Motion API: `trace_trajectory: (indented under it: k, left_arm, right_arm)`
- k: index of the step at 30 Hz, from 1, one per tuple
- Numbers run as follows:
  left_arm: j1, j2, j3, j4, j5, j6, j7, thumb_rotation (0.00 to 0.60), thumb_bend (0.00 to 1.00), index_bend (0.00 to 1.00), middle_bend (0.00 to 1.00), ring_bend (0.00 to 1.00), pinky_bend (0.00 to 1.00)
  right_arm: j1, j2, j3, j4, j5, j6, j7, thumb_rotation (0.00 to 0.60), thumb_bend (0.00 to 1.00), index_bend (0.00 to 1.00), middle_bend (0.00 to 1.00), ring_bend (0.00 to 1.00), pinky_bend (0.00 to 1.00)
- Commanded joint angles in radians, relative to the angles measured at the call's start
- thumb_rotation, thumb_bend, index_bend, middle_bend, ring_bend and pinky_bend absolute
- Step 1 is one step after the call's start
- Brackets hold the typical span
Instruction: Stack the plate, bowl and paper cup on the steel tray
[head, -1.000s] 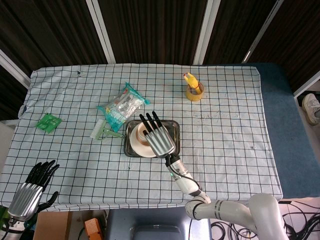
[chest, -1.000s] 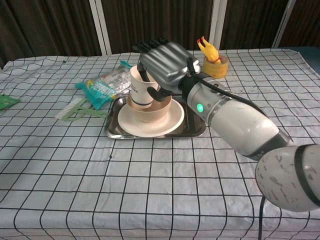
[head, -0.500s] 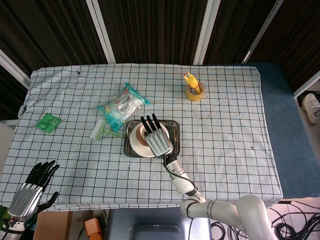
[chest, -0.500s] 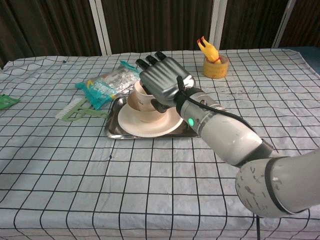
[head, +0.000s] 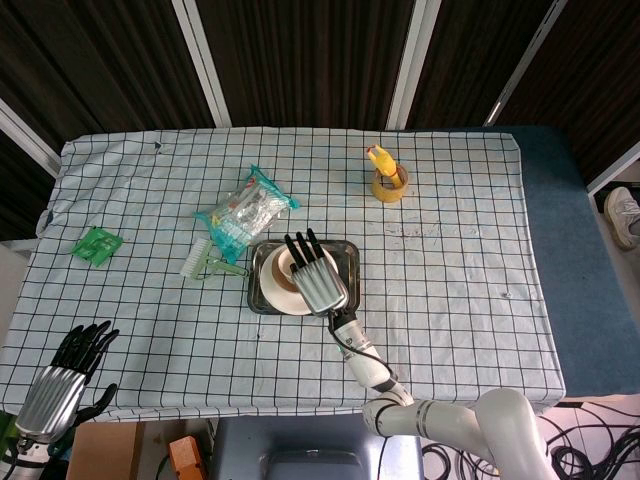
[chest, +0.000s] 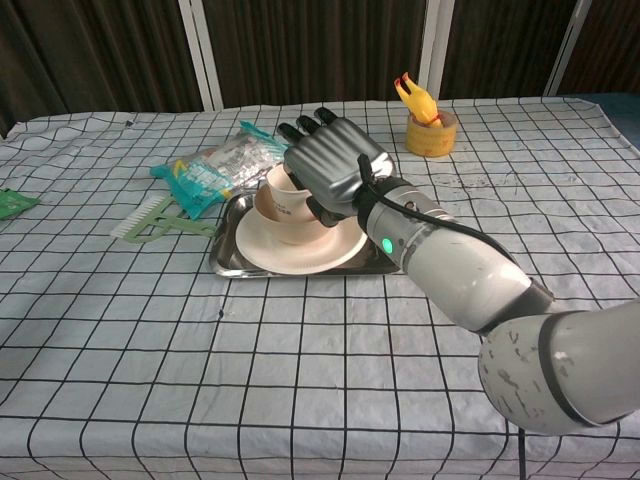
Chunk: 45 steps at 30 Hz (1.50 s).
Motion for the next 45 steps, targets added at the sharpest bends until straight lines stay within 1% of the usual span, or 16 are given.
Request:
trace_trajectory:
  k: [1, 5, 8, 11, 14, 16, 19, 23, 24, 27, 31, 34, 36, 38, 40, 45]
  left_arm:
    - [0.000, 0.000, 0.000, 0.000, 0.000, 0.001, 0.000, 0.600, 0.38, 0.00, 0.00, 0.00, 0.01]
    - [0.001, 0.001, 0.001, 0.000, 0.004, 0.003, 0.000, 0.600, 0.38, 0.00, 0.00, 0.00, 0.01]
    - [0.001, 0.000, 0.002, 0.000, 0.006, 0.003, 0.002, 0.600, 0.38, 0.00, 0.00, 0.00, 0.01]
    - [0.000, -0.001, 0.004, 0.000, 0.010, 0.002, 0.007, 0.600, 0.38, 0.00, 0.00, 0.00, 0.01]
    - [0.002, -0.001, 0.005, -0.002, 0.014, 0.006, 0.011, 0.600, 0.38, 0.00, 0.00, 0.00, 0.01]
    - [0.003, -0.002, 0.005, -0.002, 0.017, 0.009, 0.014, 0.600, 0.38, 0.00, 0.00, 0.00, 0.01]
    - [0.005, -0.001, 0.006, -0.003, 0.020, 0.014, 0.017, 0.600, 0.38, 0.00, 0.00, 0.00, 0.01]
    - [0.012, 0.002, 0.006, -0.005, 0.021, 0.027, 0.016, 0.600, 0.38, 0.00, 0.00, 0.00, 0.01]
    - [0.012, 0.002, 0.006, -0.005, 0.022, 0.028, 0.017, 0.600, 0.38, 0.00, 0.00, 0.00, 0.01]
    - [0.013, 0.003, 0.007, -0.006, 0.026, 0.029, 0.022, 0.600, 0.38, 0.00, 0.00, 0.00, 0.01]
    - [0.012, 0.003, 0.009, -0.009, 0.030, 0.025, 0.035, 0.600, 0.38, 0.00, 0.00, 0.00, 0.01]
    - [0.014, 0.002, 0.011, -0.012, 0.033, 0.024, 0.048, 0.600, 0.38, 0.00, 0.00, 0.00, 0.01]
    - [0.015, 0.002, 0.015, -0.013, 0.043, 0.028, 0.053, 0.600, 0.38, 0.00, 0.00, 0.00, 0.01]
    - [0.016, 0.000, 0.017, -0.012, 0.049, 0.030, 0.057, 0.600, 0.38, 0.00, 0.00, 0.00, 0.01]
    - [0.016, -0.001, 0.020, -0.012, 0.053, 0.027, 0.060, 0.600, 0.38, 0.00, 0.00, 0.00, 0.01]
    - [0.016, -0.004, 0.020, -0.016, 0.052, 0.024, 0.069, 0.600, 0.38, 0.00, 0.00, 0.00, 0.01]
  right_arm:
    - [-0.003, 0.009, -0.006, -0.013, 0.000, 0.002, -0.004, 0.600, 0.46, 0.42, 0.03, 0.00, 0.00]
    - [-0.011, 0.031, -0.016, -0.045, -0.009, 0.017, -0.003, 0.600, 0.46, 0.39, 0.03, 0.00, 0.00]
    - [-0.027, 0.063, -0.027, -0.094, -0.020, 0.036, -0.004, 0.600, 0.46, 0.38, 0.02, 0.00, 0.00]
    - [-0.054, 0.117, -0.045, -0.174, -0.032, 0.059, -0.011, 0.600, 0.46, 0.35, 0.01, 0.00, 0.00]
    - [-0.100, 0.200, -0.076, -0.303, -0.065, 0.112, -0.012, 0.600, 0.44, 0.31, 0.00, 0.00, 0.00]
    - [-0.151, 0.281, -0.113, -0.417, -0.105, 0.167, 0.006, 0.600, 0.42, 0.28, 0.00, 0.00, 0.00]
    - [-0.250, 0.434, -0.198, -0.600, -0.162, 0.253, 0.021, 0.600, 0.38, 0.22, 0.00, 0.00, 0.00]
    - [-0.421, 0.697, -0.351, -0.859, -0.187, 0.381, -0.006, 0.600, 0.36, 0.16, 0.00, 0.00, 0.00]
    - [-0.452, 0.743, -0.381, -0.881, -0.205, 0.410, 0.009, 0.600, 0.36, 0.15, 0.00, 0.00, 0.00]
    - [-0.554, 0.846, -0.456, -0.870, -0.254, 0.505, 0.090, 0.600, 0.36, 0.14, 0.00, 0.00, 0.00]
    - [-0.669, 0.904, -0.500, -0.819, -0.264, 0.601, 0.225, 0.600, 0.36, 0.12, 0.00, 0.00, 0.00]
    - [-0.748, 0.895, -0.505, -0.737, -0.250, 0.654, 0.355, 0.600, 0.36, 0.13, 0.00, 0.00, 0.00]
    - [-0.788, 0.882, -0.503, -0.670, -0.231, 0.657, 0.460, 0.600, 0.36, 0.14, 0.00, 0.00, 0.00]
    - [-0.805, 0.874, -0.495, -0.625, -0.221, 0.646, 0.526, 0.600, 0.36, 0.14, 0.00, 0.00, 0.00]
    - [-0.807, 0.884, -0.492, -0.606, -0.230, 0.622, 0.552, 0.600, 0.36, 0.14, 0.00, 0.00, 0.00]
    - [-0.832, 0.883, -0.468, -0.594, -0.274, 0.643, 0.567, 0.600, 0.36, 0.14, 0.00, 0.00, 0.00]
